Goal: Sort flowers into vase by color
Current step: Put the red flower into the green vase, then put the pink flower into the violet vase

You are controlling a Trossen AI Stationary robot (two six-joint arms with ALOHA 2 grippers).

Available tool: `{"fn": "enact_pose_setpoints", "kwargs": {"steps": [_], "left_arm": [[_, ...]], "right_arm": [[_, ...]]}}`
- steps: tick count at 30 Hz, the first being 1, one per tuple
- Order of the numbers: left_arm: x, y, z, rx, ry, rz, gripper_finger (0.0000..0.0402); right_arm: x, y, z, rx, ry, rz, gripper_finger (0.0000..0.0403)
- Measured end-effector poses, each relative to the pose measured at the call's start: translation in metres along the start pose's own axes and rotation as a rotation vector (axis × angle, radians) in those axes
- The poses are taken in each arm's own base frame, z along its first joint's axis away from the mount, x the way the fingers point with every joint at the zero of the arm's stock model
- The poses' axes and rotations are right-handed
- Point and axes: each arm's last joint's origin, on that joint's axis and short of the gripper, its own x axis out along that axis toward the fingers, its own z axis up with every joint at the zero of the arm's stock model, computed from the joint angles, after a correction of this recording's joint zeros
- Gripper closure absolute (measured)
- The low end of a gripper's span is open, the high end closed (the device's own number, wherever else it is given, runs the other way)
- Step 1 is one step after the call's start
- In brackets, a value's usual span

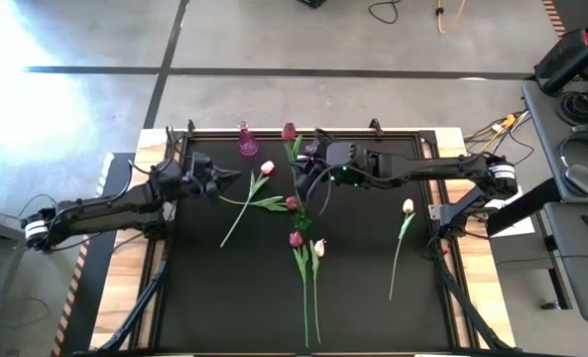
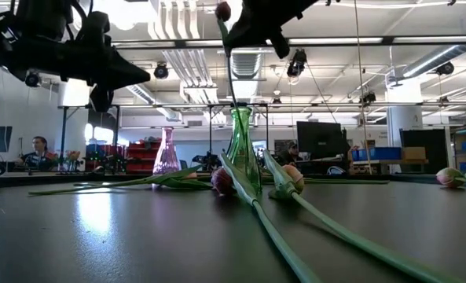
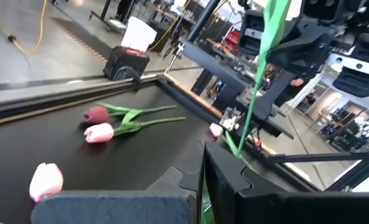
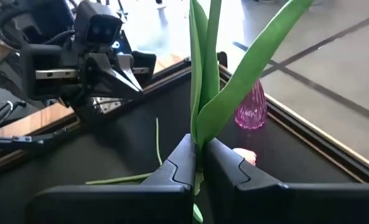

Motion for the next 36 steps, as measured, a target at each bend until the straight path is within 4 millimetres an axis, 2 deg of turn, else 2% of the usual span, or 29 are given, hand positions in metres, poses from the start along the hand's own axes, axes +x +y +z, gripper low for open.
{"fn": "enact_pose_setpoints", "kwargs": {"steps": [9, 20, 28, 32, 36], "left_arm": [[0.004, 0.000, 0.002, 0.045, 0.095, 0.052, 0.0402], [0.012, -0.003, 0.010, 0.121, 0.403, 0.226, 0.0402], [0.017, 0.001, 0.005, 0.127, 0.392, 0.253, 0.0402], [0.017, 0.004, 0.001, 0.104, 0.399, 0.270, 0.0402], [0.022, 0.012, -0.011, -0.003, 0.483, 0.352, 0.0401]], "right_arm": [[-0.002, -0.002, -0.006, 0.047, 0.089, -0.031, 0.0336], [-0.012, 0.002, 0.001, 0.019, 0.184, -0.048, 0.0271], [-0.031, 0.007, 0.016, -0.006, 0.323, 0.001, 0.0233], [-0.057, 0.008, 0.029, -0.036, 0.385, -0.024, 0.0246], [-0.083, 0.002, 0.033, -0.080, 0.405, -0.145, 0.0308]]}}
